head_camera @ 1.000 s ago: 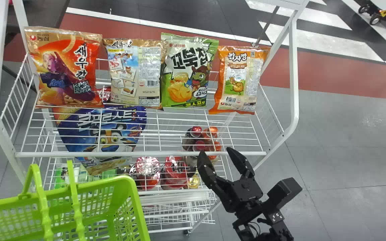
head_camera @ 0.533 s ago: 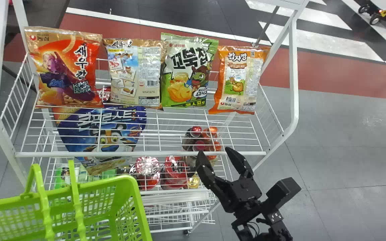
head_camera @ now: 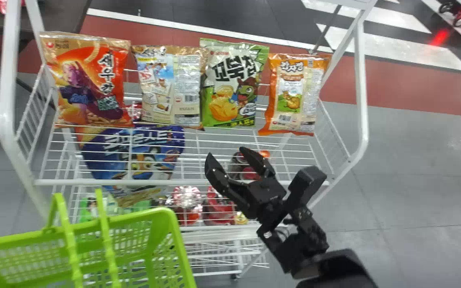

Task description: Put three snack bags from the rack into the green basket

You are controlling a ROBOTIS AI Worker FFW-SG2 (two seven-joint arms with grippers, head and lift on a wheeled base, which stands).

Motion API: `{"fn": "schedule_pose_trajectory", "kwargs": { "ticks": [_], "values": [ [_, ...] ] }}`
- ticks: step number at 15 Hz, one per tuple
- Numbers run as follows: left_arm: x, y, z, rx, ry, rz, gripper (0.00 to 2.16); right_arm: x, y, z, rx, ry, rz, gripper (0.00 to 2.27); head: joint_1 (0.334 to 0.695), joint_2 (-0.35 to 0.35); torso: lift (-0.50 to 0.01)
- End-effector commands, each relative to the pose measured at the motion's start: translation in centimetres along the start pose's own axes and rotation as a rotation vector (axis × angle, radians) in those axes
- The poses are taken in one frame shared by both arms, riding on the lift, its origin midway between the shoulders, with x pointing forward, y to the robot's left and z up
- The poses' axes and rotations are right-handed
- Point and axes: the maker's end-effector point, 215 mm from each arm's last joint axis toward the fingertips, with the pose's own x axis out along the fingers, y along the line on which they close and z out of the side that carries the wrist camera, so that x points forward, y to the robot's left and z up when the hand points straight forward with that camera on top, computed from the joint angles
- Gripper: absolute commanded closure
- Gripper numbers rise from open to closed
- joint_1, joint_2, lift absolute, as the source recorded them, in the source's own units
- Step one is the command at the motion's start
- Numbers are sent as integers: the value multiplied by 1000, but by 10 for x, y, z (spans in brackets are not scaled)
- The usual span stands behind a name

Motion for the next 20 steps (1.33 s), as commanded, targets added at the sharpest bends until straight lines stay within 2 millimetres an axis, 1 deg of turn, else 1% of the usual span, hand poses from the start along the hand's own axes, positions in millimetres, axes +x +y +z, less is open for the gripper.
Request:
{"fn": "schedule_pose_trajectory", "kwargs": {
  "ticks": [1, 3, 4, 6, 7, 8, 10, 11, 12, 13, 15, 17, 18, 20],
  "values": [
    [1, -3, 0, -1, -1, -16, 2148, 32, 33, 5, -15, 36, 76, 113, 695, -202, 0],
    [5, -4, -3, -3, 9, -20, 2148, 58, 73, 11, -67, 46, 143, 113, 695, -150, 0],
    [8, -4, -4, -2, 16, -21, 2148, 68, 88, 16, -89, 42, 162, 110, 695, -101, 0],
    [9, -5, -6, 0, 22, -22, 2148, 94, 120, 21, -155, 45, 200, 107, 695, -49, 0],
    [9, -6, -6, 1, 22, -21, 2148, 106, 129, 25, -182, 40, 200, 103, 695, -4, 0],
    [9, -7, -6, 3, 23, -21, 2148, 120, 142, 21, -195, 65, 214, 97, 695, 21, 0],
    [9, -7, -7, 4, 23, -21, 2148, 146, 163, 23, -244, 78, 217, 87, 695, 66, 0],
    [9, -7, -7, 6, 22, -21, 2148, 154, 174, 20, -256, 93, 228, 83, 695, 85, 0],
    [9, -7, -8, 6, 22, -21, 2148, 163, 181, 17, -270, 103, 237, 83, 695, 105, 0],
    [9, -7, -8, 7, 22, -21, 2148, 169, 185, 14, -285, 110, 234, 83, 695, 145, 0],
    [8, -7, -8, 8, 21, -18, 2148, 184, 193, 10, -314, 122, 220, 83, 695, 172, 0],
    [7, -7, -8, 10, 18, -14, 2148, 192, 192, 7, -387, 119, 164, 83, 695, 194, 0],
    [5, -6, -9, 7, 16, -12, 2148, 199, 189, 5, -407, 127, 147, 83, 695, 197, 0],
    [4, -6, -8, 11, 14, -9, 2148, 209, 182, -8, -435, 159, 143, 83, 695, 203, 0]
  ]
}}
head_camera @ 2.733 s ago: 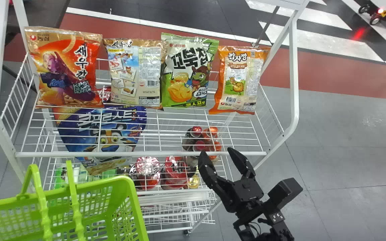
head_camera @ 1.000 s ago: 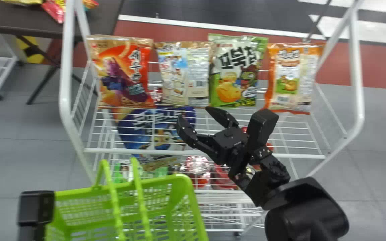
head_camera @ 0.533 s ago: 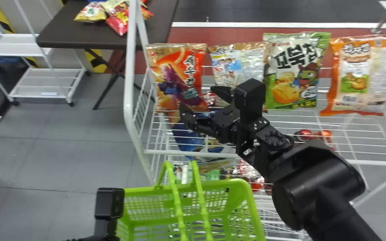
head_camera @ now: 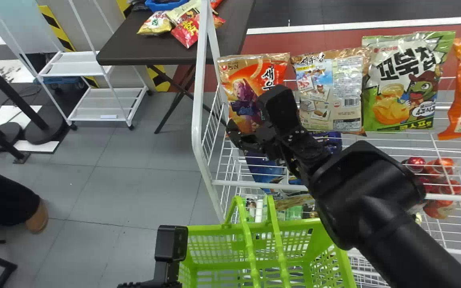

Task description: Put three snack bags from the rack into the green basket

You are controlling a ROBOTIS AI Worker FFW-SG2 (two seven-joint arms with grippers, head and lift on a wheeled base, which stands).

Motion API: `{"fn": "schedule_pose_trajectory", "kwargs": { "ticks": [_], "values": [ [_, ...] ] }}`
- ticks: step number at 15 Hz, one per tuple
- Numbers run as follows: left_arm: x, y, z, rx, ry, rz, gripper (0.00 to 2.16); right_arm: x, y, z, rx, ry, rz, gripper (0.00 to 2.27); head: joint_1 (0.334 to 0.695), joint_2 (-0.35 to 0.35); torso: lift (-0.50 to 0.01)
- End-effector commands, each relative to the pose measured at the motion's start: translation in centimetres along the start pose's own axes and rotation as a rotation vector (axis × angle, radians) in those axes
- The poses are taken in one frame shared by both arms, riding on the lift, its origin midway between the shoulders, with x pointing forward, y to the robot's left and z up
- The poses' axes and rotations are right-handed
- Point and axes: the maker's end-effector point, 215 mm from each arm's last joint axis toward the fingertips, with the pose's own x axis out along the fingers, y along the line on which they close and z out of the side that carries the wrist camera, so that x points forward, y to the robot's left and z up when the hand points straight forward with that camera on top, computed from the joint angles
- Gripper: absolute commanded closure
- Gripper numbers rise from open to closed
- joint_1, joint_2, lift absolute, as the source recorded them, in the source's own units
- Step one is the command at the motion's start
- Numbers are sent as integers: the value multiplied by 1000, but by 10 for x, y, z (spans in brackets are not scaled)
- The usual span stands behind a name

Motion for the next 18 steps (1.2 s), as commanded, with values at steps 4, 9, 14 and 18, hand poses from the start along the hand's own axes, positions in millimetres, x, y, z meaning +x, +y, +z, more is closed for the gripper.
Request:
{"fn": "schedule_pose_trajectory", "kwargs": {
  "ticks": [4, 9, 14, 18],
  "values": [
    [-3, -2, 0, -3, -9, -8, 2148, 19, -26, -31, -62, 76, -38, 87, 695, 201, 0],
    [-5, -2, 0, -1, -14, -6, 2148, 29, -42, -33, -105, 88, -39, 920, 695, 167, 0],
    [-7, -3, 0, 1, -19, -2, 2148, 29, -41, -35, -89, 101, -28, 2243, 695, 173, 0],
    [-9, -5, 1, 9, -21, 3, 2148, 22, -30, -34, -48, 91, -8, 2243, 695, 171, 0]
  ]
}}
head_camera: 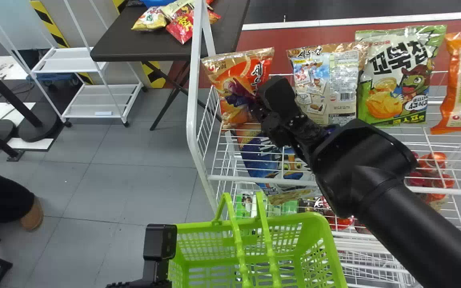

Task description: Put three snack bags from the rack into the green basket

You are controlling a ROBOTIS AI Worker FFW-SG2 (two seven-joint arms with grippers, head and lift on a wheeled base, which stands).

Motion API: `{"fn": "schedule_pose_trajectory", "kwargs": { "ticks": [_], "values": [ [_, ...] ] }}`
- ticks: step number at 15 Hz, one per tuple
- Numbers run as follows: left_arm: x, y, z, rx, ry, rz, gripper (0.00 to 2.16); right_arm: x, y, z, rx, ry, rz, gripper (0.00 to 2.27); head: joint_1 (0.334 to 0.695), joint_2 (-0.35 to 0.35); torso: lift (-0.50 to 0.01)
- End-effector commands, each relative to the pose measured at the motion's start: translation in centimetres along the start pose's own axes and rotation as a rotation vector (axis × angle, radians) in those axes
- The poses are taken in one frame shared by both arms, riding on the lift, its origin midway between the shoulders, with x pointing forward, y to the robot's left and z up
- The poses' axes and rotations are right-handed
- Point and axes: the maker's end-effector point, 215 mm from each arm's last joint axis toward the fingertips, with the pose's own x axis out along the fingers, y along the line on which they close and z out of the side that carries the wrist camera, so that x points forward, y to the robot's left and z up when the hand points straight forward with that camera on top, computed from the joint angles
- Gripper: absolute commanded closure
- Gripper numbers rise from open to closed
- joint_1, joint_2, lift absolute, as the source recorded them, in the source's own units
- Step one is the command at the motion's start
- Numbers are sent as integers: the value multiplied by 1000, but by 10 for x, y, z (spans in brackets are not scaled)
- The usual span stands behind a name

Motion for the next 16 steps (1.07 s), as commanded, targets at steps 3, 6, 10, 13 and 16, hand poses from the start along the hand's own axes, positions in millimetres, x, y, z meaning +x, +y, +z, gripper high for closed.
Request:
{"fn": "schedule_pose_trajectory", "kwargs": {
  "ticks": [3, 6, 10, 13, 16],
  "values": [
    [-2, -3, 1, 4, -6, -7, 2148, -20, 25, 23, 41, -31, 16, 2246, 695, 186, 0],
    [-2, -4, 2, 7, -6, -7, 2148, -39, 19, 11, 54, 28, -29, 2243, 695, 208, 0],
    [-2, -4, 2, 6, -5, -8, 2148, -76, -12, -5, 60, 100, -113, 2246, 695, 161, 0],
    [-1, -4, 3, 10, -5, -9, 2148, -102, -16, 6, 64, 67, -116, 2246, 695, 124, 0],
    [-1, -4, 4, 12, -5, -9, 2148, -122, -19, 7, 74, 77, -107, 2246, 695, 101, 0]
  ]
}}
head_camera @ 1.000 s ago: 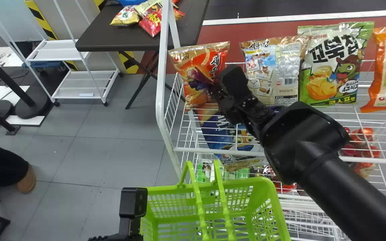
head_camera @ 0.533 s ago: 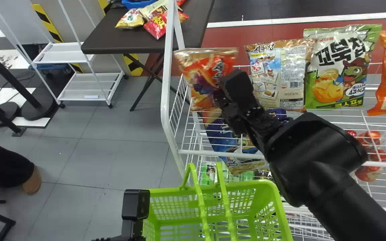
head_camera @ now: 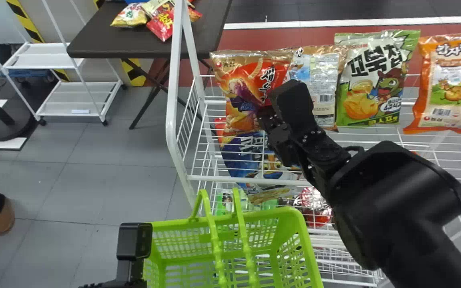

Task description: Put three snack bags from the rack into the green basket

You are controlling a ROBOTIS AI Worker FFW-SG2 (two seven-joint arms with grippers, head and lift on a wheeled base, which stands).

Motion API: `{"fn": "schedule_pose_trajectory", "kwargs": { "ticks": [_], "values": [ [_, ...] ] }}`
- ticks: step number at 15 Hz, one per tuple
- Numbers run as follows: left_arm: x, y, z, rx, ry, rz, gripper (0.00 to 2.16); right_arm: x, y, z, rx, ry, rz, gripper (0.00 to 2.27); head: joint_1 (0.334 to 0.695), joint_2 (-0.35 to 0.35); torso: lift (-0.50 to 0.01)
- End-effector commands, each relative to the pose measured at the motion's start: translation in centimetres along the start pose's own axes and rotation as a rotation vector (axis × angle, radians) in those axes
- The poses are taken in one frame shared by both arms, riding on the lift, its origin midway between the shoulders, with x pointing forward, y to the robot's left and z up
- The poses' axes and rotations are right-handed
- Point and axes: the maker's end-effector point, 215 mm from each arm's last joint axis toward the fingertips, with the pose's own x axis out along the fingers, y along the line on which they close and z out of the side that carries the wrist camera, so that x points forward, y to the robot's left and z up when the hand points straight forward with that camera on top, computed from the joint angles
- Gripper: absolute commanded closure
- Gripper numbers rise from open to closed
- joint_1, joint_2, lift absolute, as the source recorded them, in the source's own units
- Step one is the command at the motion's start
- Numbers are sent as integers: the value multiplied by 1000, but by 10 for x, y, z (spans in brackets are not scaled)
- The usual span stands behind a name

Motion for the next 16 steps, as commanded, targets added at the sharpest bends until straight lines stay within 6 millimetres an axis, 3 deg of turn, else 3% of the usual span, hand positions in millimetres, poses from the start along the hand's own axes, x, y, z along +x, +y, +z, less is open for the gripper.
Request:
{"fn": "schedule_pose_trajectory", "kwargs": {
  "ticks": [1, 6, 11, 16],
  "values": [
    [0, -3, 1, 0, -3, -14, 2148, -16, -5, -4, 11, 23, 4, 2246, 695, 93, 0],
    [-3, 3, 7, 3, -10, -7, 2148, -65, -8, -26, 90, 127, 60, 2246, 695, 70, 0],
    [-10, 12, 18, 23, -14, 32, 2148, -112, -20, -35, 147, 222, 105, 2246, 695, 13, 0],
    [-18, 17, 34, 43, -31, 56, 2148, -159, -6, -51, 158, 353, 173, 2246, 695, -10, 0]
  ]
}}
